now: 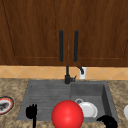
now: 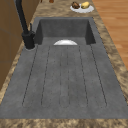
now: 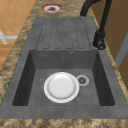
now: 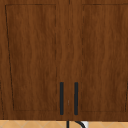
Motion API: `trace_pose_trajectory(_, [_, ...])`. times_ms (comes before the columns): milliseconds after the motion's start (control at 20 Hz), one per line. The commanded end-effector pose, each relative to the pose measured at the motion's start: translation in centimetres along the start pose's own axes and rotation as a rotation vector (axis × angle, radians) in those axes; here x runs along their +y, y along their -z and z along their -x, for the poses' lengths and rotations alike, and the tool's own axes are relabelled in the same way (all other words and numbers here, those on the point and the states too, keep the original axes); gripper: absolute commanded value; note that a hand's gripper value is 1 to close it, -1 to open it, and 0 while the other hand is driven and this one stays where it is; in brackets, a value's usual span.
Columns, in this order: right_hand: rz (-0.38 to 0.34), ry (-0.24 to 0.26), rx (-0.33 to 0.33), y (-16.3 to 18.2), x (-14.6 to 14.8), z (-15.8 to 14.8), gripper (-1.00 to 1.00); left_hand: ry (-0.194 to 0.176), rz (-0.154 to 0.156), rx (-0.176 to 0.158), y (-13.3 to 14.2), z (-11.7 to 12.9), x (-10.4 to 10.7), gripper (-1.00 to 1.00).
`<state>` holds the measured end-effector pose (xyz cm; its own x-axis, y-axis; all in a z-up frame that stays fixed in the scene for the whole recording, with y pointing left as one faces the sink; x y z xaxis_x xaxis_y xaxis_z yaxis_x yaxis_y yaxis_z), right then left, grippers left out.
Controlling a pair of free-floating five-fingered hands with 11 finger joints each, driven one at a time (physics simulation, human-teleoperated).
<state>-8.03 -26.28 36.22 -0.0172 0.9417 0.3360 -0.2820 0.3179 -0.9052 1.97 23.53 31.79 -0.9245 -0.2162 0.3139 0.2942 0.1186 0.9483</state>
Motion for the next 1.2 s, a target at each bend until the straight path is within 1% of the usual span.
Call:
trace_pose_trajectory(0, [0.0, 0.0, 0.0, 0.0, 0.0, 0.0, 0.0, 0.0, 0.002, -0.005, 0.3, 0.8, 1.0, -1.0])
trace_pose_trajectory(50, [0.0, 0.0, 0.0, 0.0, 0.0, 0.0, 0.0, 0.003, -0.002, -0.001, 0.2, 0.5, 1.3, -1.0])
trace_pose_trajectory(100, [0.0, 0.0, 0.0, 0.0, 0.0, 0.0, 0.0, 0.009, -0.01, -0.004, 0.8, 0.0, 2.0, -1.0])
trace_pose_trajectory(150, [0.0, 0.0, 0.0, 0.0, 0.0, 0.0, 0.0, 0.022, -0.039, -0.014, 1.4, -0.8, 3.0, -1.0])
trace_pose_trajectory(200, [0.0, 0.0, 0.0, 0.0, 0.0, 0.0, 0.0, 0.015, -0.061, -0.021, 1.1, -1.7, 3.3, -1.0])
trace_pose_trajectory(250, [0.0, 0.0, 0.0, 0.0, 0.0, 0.0, 0.0, 0.006, -0.066, -0.022, 1.4, -2.0, 3.7, -1.0])
trace_pose_trajectory(350, [0.0, 0.0, 0.0, 0.0, 0.0, 0.0, 0.0, 0.001, -0.085, -0.025, 2.1, -3.1, 4.3, -1.0])
trace_pose_trajectory(450, [0.0, 0.001, 0.0, 0.0, 0.0, 0.0, 0.0, -0.003, -0.096, -0.027, 2.8, -4.3, 4.9, -1.0])
trace_pose_trajectory(700, [0.0, 0.001, 0.0, 0.0, 0.0, 0.0, 0.0, -0.022, -0.122, -0.044, 4.6, -6.8, 6.3, -1.0])
trace_pose_trajectory(900, [0.0, 0.001, 0.0, 0.0, 0.0, 0.0, 0.0, -0.042, -0.155, -0.056, 6.2, -8.6, 7.2, -1.0])
trace_pose_trajectory(1050, [0.001, 0.001, 0.0, 0.0, 0.0, 0.0, 0.0, -0.052, -0.193, -0.07, 6.9, -9.4, 7.9, -1.0])
trace_pose_trajectory(1150, [0.001, 0.001, 0.0, 0.0, 0.0, 0.0, 0.0, -0.059, -0.232, -0.066, 6.9, -9.5, 8.2, -1.0])
